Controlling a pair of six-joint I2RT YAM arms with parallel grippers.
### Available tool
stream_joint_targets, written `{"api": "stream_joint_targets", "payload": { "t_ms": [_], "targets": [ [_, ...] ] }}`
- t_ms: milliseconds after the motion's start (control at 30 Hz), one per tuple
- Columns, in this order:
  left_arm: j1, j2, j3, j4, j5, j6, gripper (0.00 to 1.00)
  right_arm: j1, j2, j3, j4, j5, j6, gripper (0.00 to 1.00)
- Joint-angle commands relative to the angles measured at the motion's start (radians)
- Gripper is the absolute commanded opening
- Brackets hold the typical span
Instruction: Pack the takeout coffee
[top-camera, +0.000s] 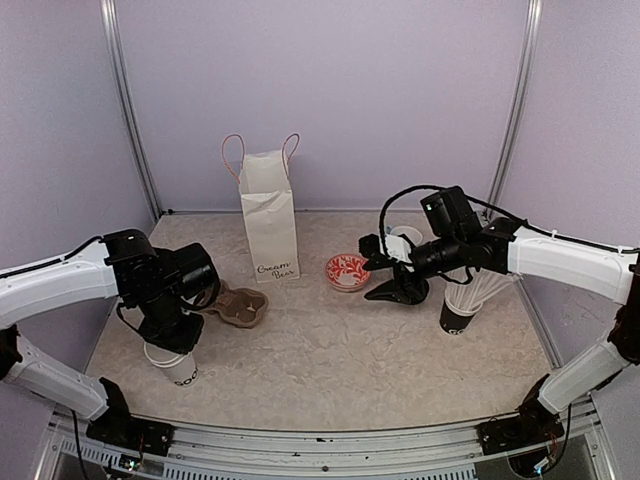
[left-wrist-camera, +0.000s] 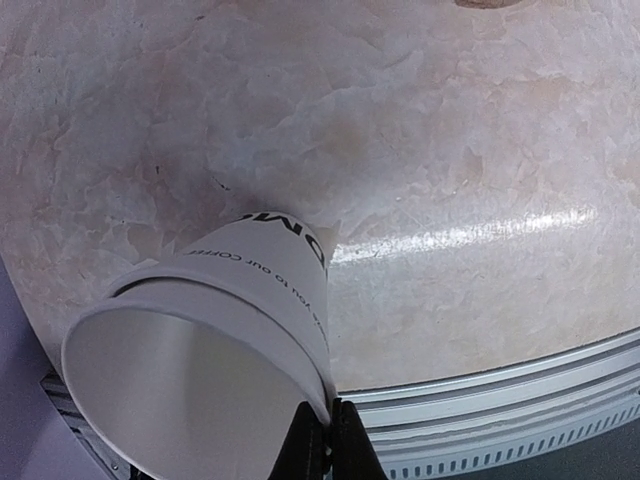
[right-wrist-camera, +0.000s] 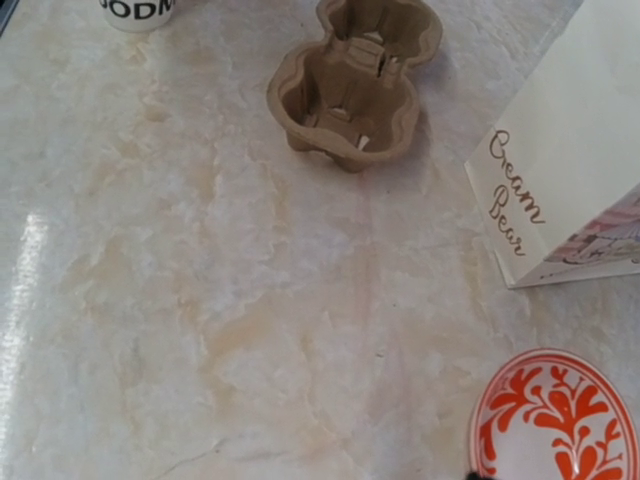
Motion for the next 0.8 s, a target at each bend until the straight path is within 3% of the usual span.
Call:
{"api": "stream_joint_targets", "payload": {
  "t_ms": [0, 167, 367, 600, 767],
  "targets": [
    [0.004, 0.008, 0.041, -0.007, -0.001, 0.012, 0.0, 0.016, 0.007, -0.014, 0.001, -0.002, -0.003, 0.61],
    [-0.018, 0.017, 0.144, 0.033, 0.048, 0.041, 0.0, 0.016, 0.015, 0.007, 0.003, -0.032, 0.039, 0.61],
    [-0.106, 0.051, 0.244, 0.253, 0.093, 0.123, 0.0, 0.015, 0.046, 0.109, -0.035, -0.162, 0.237, 0.66],
    [-0.22, 0.072, 0.24, 0.509, 0.0, 0.228, 0.0, 0.016, 0.123, 0.162, -0.021, -0.226, 0.487, 0.72],
    [-0.254, 0.054, 0.181, 0.635, -0.032, 0.218, 0.0, 0.015, 0.192, 0.208, -0.022, -0.259, 0.618, 0.77]
  ]
}}
